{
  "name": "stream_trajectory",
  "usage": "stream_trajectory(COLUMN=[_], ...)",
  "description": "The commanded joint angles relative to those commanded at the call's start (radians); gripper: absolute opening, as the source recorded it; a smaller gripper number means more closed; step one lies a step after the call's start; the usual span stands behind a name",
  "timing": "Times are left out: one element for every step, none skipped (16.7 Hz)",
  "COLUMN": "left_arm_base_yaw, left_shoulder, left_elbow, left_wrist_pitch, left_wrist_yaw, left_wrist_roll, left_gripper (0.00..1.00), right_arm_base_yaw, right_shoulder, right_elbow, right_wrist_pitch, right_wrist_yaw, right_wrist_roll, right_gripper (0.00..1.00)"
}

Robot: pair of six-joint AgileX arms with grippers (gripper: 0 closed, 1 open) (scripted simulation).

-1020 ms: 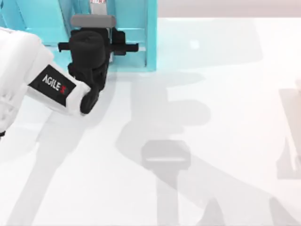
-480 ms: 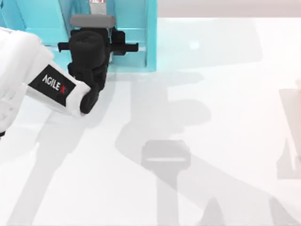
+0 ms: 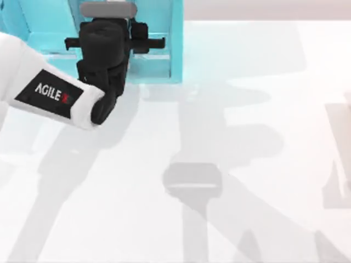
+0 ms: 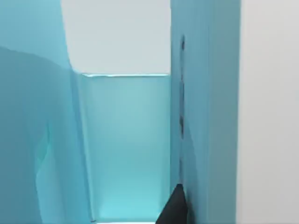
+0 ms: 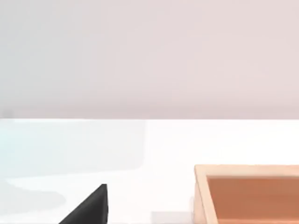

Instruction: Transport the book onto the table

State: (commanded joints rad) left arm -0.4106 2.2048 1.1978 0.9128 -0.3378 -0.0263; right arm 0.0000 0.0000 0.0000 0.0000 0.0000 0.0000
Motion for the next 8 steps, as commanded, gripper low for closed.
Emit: stream_trajectory(left_arm_base_yaw=[-0.013, -0.027, -0.043, -0.06, -0.077, -0.096, -0.115, -0.133], left_shoulder=[-0.064, -0.136, -0.215, -0.297, -0.381, -0.466, -0.548, -0.626], left_elbow=[-0.026, -0.055, -0.088, -0.122, -0.157, -0.192, -0.226, -0.259], left_wrist_pitch=[-0.035, -0.075, -0.118, -0.164, -0.21, -0.257, -0.304, -0.349], left_wrist_yaw=[-0.016, -0.034, -0.052, -0.071, -0.09, -0.109, -0.127, -0.145], left_wrist_roll=[-0.003, -0.005, -0.008, -0.01, -0.011, -0.012, -0.013, -0.013], left_gripper=[0.0, 0.0, 0.0, 0.0, 0.0, 0.0, 0.0, 0.0], right_arm_base_yaw=[0.0, 0.0, 0.0, 0.0, 0.0, 0.0, 0.0, 0.0], right_shoulder=[0.0, 0.0, 0.0, 0.0, 0.0, 0.0, 0.0, 0.0], right_elbow=[0.0, 0.0, 0.0, 0.0, 0.0, 0.0, 0.0, 0.0], right_wrist_pitch=[0.0, 0.0, 0.0, 0.0, 0.0, 0.0, 0.0, 0.0], right_wrist_yaw=[0.0, 0.0, 0.0, 0.0, 0.0, 0.0, 0.0, 0.0], right_wrist_roll=[0.0, 0.0, 0.0, 0.0, 0.0, 0.0, 0.0, 0.0], right_gripper=[1.0, 1.0, 1.0, 1.0, 1.0, 1.0, 1.0, 1.0])
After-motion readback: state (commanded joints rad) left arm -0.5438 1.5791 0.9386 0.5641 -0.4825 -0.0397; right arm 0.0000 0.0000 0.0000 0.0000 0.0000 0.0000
